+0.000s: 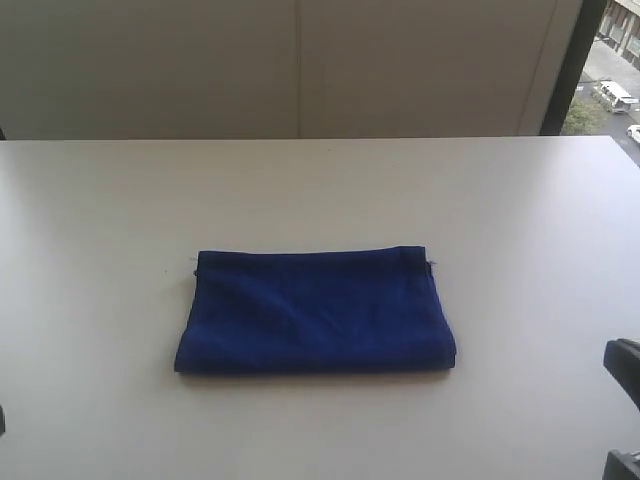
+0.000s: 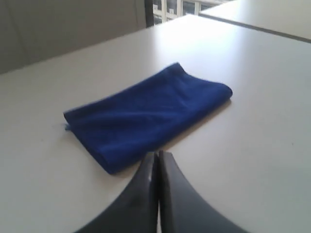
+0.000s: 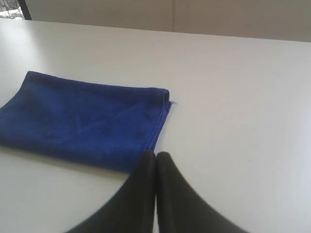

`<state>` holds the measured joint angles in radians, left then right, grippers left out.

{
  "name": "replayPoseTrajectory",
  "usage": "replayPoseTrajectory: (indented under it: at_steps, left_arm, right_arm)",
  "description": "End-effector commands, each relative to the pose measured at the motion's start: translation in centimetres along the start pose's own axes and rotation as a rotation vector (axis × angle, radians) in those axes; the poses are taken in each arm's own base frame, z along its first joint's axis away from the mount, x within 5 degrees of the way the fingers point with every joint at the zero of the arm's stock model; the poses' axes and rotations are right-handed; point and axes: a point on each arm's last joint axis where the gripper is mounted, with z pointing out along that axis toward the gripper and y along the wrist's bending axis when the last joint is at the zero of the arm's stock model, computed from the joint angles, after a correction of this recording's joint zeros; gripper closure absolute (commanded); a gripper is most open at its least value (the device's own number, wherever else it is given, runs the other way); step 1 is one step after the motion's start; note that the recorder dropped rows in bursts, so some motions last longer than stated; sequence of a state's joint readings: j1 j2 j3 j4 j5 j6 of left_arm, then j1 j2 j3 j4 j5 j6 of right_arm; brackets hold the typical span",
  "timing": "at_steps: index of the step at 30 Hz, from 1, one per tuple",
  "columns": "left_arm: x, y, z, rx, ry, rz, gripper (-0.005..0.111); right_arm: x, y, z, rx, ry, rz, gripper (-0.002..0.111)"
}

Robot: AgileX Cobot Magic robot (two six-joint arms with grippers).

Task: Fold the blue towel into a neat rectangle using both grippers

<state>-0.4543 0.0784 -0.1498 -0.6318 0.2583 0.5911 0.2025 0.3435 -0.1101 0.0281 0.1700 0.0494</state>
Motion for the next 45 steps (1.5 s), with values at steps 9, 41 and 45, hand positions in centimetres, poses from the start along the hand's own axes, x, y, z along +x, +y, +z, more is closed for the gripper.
replayPoseTrajectory:
  at_steps: [9, 41, 45]
  left_arm:
    - [4.2, 0.5, 1.2, -0.05, 0.068, -0.058, 0.107]
    - [3.7, 1.1, 1.2, -0.119, 0.015, 0.016, 0.107]
    - [3.7, 1.1, 1.2, -0.119, 0.015, 0.014, 0.107]
  right_arm:
    - [2.7, -0.3, 0.5, 0.007, 0.021, 0.034, 0.108]
    - [2.6, -0.3, 0.5, 0.008, 0.014, 0.055, 0.108]
    - [2.6, -0.3, 0.5, 0.008, 0.014, 0.055, 0.108]
